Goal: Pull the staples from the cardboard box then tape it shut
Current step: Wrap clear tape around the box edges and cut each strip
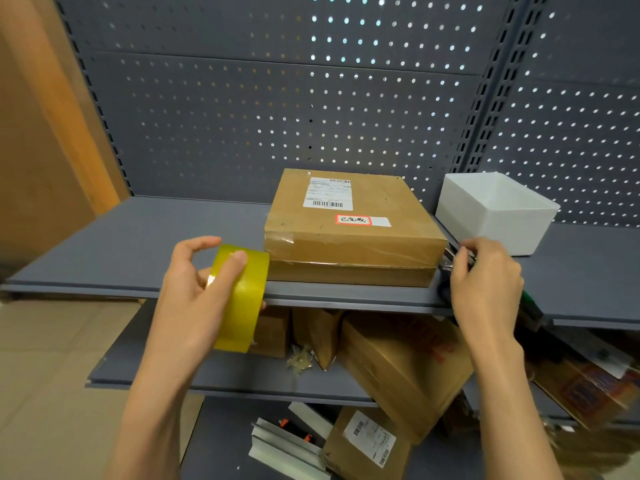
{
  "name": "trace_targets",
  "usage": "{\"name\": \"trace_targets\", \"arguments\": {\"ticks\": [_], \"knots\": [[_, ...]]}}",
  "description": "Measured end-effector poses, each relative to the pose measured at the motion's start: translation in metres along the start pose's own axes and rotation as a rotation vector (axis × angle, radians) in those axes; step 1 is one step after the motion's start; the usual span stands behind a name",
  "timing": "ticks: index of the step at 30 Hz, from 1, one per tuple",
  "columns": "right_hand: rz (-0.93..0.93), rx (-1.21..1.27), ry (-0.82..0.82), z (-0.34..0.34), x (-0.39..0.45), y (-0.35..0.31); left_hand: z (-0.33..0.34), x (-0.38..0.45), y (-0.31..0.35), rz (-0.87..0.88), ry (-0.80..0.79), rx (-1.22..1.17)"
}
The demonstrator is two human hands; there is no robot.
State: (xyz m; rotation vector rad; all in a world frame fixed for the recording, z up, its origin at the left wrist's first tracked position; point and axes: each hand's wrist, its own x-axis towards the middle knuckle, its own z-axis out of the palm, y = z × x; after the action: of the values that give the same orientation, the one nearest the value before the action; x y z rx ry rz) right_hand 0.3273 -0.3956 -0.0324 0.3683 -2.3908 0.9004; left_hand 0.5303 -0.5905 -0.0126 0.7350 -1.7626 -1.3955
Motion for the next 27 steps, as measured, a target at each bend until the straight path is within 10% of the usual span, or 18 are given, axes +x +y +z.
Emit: {"name": "trace_targets", "arguments": {"ticks": [19,27], "knots": [[-0.541,0.247,-0.335,0.037,-0.012,-0.105,-0.023,0.085,-0.048,0.447,0.023,1.036],[-0.564,0.228,-0.439,0.049,-0.016,-0.113,-0.028,0.1,-0.07,0.484,-0.075,1.069]]}}
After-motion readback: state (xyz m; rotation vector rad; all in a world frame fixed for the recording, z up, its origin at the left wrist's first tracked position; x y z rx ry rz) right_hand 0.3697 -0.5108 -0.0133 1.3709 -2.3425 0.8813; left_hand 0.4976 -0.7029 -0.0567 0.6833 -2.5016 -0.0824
